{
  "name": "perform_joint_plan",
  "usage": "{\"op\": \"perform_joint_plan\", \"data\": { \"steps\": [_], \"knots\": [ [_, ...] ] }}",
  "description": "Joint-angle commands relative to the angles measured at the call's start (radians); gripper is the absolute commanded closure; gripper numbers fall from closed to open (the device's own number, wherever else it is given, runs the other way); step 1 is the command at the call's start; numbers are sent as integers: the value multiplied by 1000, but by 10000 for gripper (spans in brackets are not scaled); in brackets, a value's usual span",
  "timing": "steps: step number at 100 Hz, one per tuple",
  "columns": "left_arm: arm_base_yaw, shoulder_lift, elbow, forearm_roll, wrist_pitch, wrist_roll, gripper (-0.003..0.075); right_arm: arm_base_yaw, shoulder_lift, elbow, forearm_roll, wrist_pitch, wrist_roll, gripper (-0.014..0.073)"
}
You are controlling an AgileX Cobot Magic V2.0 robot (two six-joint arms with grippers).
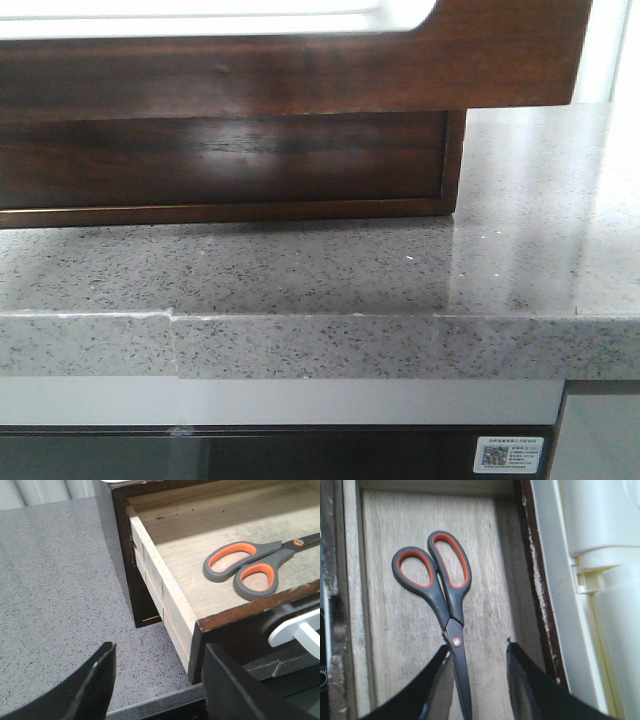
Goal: Put scissors in drawer with both arms
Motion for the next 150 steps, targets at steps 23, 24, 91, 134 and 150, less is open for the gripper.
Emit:
{"op": "perform_joint_plan", "data": {
  "steps": [23, 24, 91, 134, 150],
  "knots": [
    [-8, 17, -31, -17, -74, -3, 353, -152, -228, 23, -6, 41, 441, 361],
    [-8, 17, -31, -17, -74, -3, 353, -165, -234, 29, -6, 41, 447, 361],
    [-8, 17, -31, -17, -74, -3, 353, -457, -918, 1090, 6, -548, 580, 363],
    [-8, 17, 7, -38, -87, -3, 354, -457, -971, 1151, 6, -552, 580, 386],
    [-8, 17, 7, -38, -103, -3, 474, -457, -971, 1151, 6, -551, 580, 572]
  ]
}}
